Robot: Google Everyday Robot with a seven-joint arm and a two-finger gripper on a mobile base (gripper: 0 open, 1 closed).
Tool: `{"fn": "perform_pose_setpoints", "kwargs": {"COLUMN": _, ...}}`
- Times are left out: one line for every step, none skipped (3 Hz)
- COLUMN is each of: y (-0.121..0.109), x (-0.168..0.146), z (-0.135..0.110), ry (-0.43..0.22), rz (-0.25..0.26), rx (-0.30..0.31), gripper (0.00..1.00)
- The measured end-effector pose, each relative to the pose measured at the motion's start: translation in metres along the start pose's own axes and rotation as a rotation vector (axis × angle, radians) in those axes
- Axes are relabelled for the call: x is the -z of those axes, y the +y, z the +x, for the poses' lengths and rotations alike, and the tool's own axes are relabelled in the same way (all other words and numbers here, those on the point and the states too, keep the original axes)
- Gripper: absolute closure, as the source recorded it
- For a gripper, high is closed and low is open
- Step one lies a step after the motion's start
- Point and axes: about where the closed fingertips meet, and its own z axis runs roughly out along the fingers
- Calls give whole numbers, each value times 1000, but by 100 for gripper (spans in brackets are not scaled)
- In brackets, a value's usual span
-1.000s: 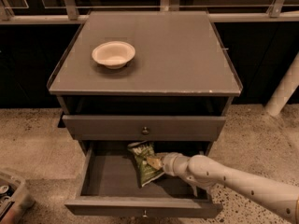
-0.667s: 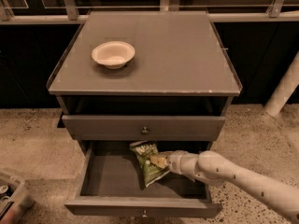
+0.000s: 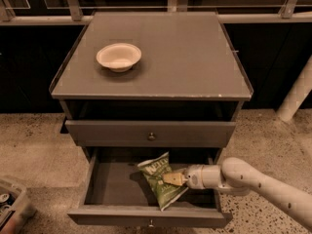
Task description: Pick green jalapeno chip bag from middle drawer and place on counter
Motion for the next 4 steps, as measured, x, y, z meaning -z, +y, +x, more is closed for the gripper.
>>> {"fn": "perform_pose_setpoints", "kwargs": {"y": 25, "x": 23, "z": 10, "ry": 37, "rz": -93, "rx": -43, "gripper": 100}}
{"fn": "perform_pose_setpoints", "kwargs": {"y": 25, "x": 23, "z": 10, "ry": 37, "rz": -93, "rx": -43, "gripper": 100}}
{"fn": "perform_pose_setpoints", "kwargs": {"y": 54, "x": 35, "z": -6, "ry": 52, "rz": -100, "rx": 4, "gripper": 100}}
{"fn": "perform_pose_setpoints", "kwargs": {"y": 111, "x": 67, "z": -38, "ry": 56, "rz": -79, "rx": 97, "gripper": 100}}
